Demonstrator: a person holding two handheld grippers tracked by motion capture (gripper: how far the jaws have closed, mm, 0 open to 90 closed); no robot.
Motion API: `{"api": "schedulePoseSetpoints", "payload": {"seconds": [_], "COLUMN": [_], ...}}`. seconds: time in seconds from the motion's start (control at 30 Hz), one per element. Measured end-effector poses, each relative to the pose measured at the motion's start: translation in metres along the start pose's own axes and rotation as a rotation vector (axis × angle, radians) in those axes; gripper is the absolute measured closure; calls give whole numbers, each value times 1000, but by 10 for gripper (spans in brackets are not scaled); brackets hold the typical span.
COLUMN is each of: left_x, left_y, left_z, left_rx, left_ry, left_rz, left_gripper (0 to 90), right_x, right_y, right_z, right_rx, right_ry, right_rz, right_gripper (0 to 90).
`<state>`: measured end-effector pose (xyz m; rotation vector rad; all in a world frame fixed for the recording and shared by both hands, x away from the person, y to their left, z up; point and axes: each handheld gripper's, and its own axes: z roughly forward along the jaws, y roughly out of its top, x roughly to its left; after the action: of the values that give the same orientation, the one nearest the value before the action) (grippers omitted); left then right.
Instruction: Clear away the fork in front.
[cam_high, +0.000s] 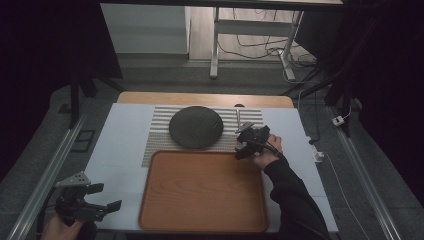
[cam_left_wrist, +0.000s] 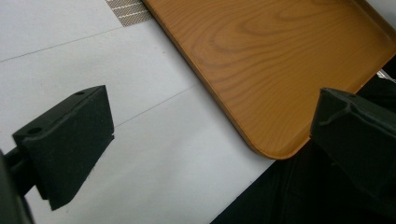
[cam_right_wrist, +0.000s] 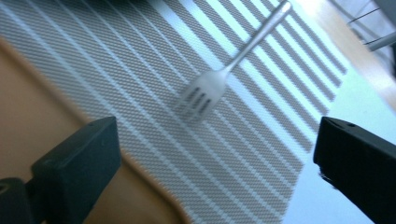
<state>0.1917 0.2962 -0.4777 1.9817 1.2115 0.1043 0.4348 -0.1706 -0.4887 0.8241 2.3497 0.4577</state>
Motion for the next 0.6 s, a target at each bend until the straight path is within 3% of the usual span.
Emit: {"api": "schedulePoseSetpoints", "payload": {"seconds": [0.1,0.13,0.17,0.27,0.33,0.4,0.43,0.53,0.57,0.6], "left_x": [0,0,0,0,0,0,0,0,0,0], "left_y": [0,0,0,0,0,0,0,0,0,0], "left_z": [0,0,0,0,0,0,0,0,0,0], "left_rx": [2,2,3,4,5,6,6,7,7,7], "left_ry": [-1,-2,-1,-1,-1,-2,-2,-2,-2,-2], "left_rz": [-1,-1,-1,-1,-1,0,0,1,0,1], "left_gripper": [0,0,0,0,0,0,0,0,0,0], "right_x": [-1,-1,0,5,8,16,16,22,24,27], "right_y": [2,2,3,6,7,10,10,11,12,11], "right_z": [7,7,11,15,16,21,21,27,29,33], "right_rx": [14,14,18,27,35,53,53,78,90,97], "right_ry": [-34,-34,-60,-96,-103,-140,-140,-167,-154,-198], "right_rz": [-62,-62,-118,-201,-227,-321,-321,-409,-426,-486], "right_gripper": [65,65,123,217,251,381,381,537,570,660]}}
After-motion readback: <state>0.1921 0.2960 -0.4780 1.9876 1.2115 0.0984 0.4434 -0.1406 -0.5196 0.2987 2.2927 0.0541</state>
